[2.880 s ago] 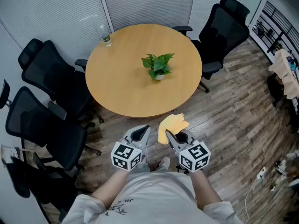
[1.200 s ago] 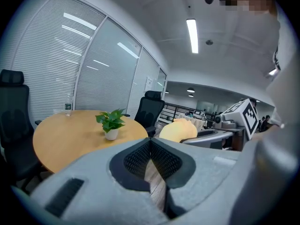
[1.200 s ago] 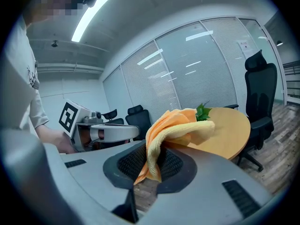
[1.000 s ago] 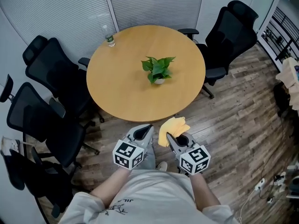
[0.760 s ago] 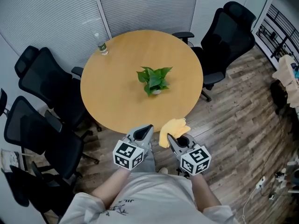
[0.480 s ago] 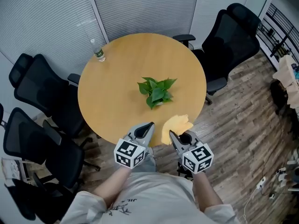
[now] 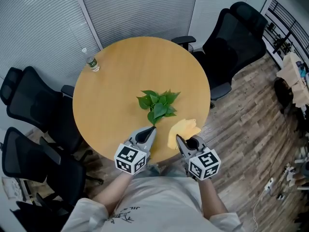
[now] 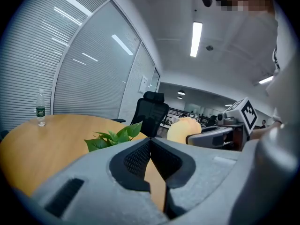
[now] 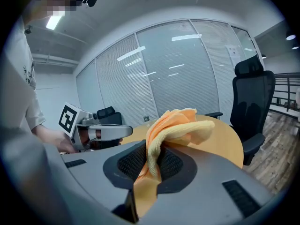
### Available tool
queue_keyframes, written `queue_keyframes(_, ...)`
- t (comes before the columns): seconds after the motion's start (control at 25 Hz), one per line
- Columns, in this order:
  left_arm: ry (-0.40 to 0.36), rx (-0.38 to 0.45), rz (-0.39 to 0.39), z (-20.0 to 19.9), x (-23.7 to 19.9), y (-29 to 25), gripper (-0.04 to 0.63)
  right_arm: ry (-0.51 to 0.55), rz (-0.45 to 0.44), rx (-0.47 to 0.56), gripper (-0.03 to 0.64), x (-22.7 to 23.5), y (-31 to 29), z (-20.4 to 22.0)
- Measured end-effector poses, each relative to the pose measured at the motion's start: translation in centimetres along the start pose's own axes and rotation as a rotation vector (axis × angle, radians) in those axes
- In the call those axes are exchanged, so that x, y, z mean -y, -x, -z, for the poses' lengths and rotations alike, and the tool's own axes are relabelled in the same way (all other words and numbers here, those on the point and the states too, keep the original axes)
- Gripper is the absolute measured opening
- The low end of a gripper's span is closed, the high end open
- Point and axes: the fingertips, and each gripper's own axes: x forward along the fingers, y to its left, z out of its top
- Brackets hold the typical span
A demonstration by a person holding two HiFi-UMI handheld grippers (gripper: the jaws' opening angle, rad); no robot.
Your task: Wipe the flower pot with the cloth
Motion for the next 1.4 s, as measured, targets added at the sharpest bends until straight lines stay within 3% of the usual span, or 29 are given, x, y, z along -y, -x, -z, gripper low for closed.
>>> queue_keyframes(0.32,0.037,-0.012,-0.027,-0.1,-0.5,-3.5,0.011,0.002,-0.035,-0.032,0.055,4.1,-1.5,-0.8)
queue_keyframes(0.48,0.1,0.025,-0.063,-0.5,-0.9,-4.2,0.011,0.016,-0.064,-0.068,0.054,6.4,-2.5,-1.2)
queue_keyframes(0.72,0.077,0.014,-0.153,0.1,-2.5,-4.3,0.011,0.066,-0.089,-0.097,0.055,9.5,-4.1,-1.9)
queue_keyframes(1.0,0.092,-0.029,-0.251,3.1,-6.3,-3.4,0.011,0.124,-0.085,-0.141,0.054,11.2,-5.9,-0.5)
queue_keyframes(1.4,0.075,-0.086,-0.279,8.1,-9.5,-3.2,0.011,0.156,-0.079,-0.232,0.054,12.7,-8.1,3.6)
